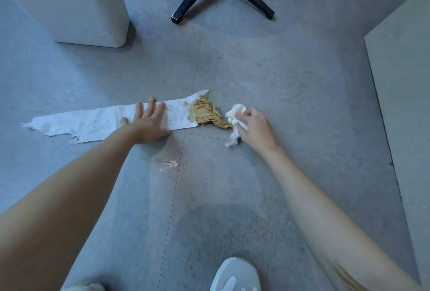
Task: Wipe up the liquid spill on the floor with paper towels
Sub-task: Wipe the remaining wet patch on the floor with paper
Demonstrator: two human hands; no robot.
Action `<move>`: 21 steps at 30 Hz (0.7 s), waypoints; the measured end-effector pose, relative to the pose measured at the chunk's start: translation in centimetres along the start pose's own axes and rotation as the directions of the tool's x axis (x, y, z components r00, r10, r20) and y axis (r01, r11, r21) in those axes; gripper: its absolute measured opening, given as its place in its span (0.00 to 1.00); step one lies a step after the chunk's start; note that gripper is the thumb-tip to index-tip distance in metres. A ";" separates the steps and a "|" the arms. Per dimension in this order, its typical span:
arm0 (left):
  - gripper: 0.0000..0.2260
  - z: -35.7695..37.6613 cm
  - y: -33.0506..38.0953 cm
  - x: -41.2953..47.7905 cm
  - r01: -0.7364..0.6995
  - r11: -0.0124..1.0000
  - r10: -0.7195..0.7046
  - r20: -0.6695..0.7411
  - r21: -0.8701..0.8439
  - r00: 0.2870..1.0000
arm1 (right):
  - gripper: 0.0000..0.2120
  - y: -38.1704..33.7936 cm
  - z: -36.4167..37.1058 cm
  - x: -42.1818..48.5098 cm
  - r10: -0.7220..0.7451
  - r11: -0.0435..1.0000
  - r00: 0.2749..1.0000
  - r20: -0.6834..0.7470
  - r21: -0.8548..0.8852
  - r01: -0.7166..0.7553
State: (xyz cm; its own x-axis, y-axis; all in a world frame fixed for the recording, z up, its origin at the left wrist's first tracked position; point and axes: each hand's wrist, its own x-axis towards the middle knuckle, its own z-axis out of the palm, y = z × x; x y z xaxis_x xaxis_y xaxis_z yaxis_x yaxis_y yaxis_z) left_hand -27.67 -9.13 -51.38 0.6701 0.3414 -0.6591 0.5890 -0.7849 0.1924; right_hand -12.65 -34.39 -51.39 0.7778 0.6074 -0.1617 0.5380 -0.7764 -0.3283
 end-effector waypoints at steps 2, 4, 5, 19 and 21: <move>0.35 0.1 0.1 -0.1 0.004 1.000 -0.004 -0.004 0.004 1.000 | 0.18 -0.3 1.2 -1.3 -0.119 0.979 0.993 0.002 -0.165 0.117; 0.36 0.1 0.1 -0.1 0.006 1.000 -0.005 -0.006 0.012 1.000 | 0.22 -0.4 2.1 -2.6 -0.181 0.951 0.982 -0.051 -0.265 0.162; 0.36 0.2 0.1 -0.1 0.005 1.000 -0.005 -0.009 0.015 1.000 | 0.23 -0.3 2.5 -3.2 -0.213 0.938 0.974 -0.074 -0.293 0.183; 0.35 -0.1 0.2 -0.8 -0.018 1.000 0.018 -0.042 0.003 0.999 | 0.18 1.6 -0.9 0.8 0.060 0.975 0.988 -0.145 -0.202 -0.089; 0.36 0.0 0.2 -0.9 -0.013 1.000 0.013 -0.034 0.002 0.999 | 0.21 3.0 -1.0 1.8 0.176 0.968 0.969 -0.173 -0.149 -0.203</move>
State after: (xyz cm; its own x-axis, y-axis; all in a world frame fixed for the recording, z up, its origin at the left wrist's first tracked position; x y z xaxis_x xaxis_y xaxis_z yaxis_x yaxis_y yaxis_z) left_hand -28.10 -9.58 -50.75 0.6925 0.3485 -0.6316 0.5795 -0.7902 0.1993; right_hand -9.30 -35.76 -51.70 0.9047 0.4227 -0.0534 0.4117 -0.8995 -0.1462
